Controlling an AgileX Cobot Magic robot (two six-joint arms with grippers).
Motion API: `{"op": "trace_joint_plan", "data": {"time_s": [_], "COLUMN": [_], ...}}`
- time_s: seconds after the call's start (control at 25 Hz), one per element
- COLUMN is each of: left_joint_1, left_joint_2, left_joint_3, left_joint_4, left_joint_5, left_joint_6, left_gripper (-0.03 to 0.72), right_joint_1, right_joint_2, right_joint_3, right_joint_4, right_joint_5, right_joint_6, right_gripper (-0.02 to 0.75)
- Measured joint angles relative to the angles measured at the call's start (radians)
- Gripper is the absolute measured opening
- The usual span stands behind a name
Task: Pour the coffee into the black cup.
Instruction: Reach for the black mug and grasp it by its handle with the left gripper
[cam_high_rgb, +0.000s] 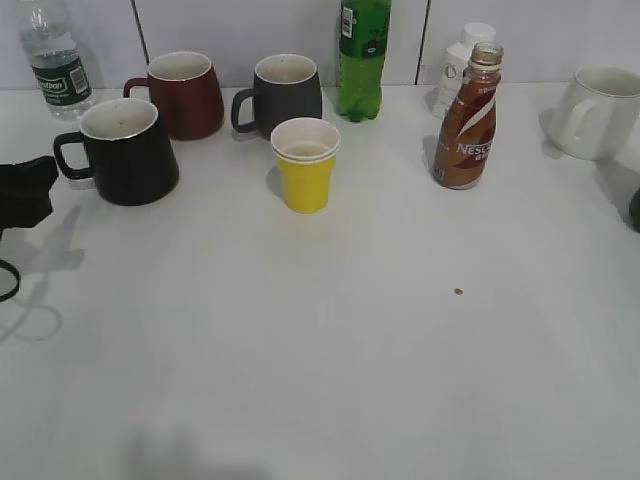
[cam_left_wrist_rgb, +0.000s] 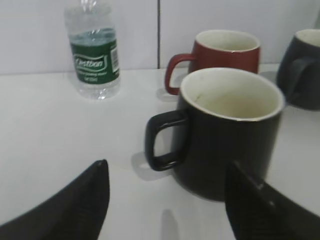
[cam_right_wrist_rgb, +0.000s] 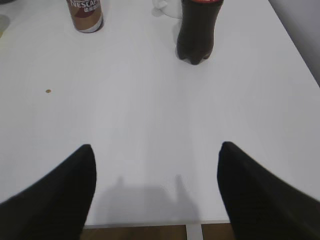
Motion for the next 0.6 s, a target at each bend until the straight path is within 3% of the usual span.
{"op": "trace_joint_plan", "data": {"time_s": [0.6], "left_joint_1": [0.002], "left_joint_2": [0.234], "left_joint_3": [-0.165], "left_joint_4": [-0.047], "left_joint_5": [-0.028], "left_joint_6": [0.0], "left_gripper": [0.524], "right_joint_1": [0.0], "right_joint_2": [0.0], "right_joint_3": [0.0], "right_joint_4": [0.0], "right_joint_5": [0.0], "right_joint_6": [0.0], "right_gripper": [0.589]}}
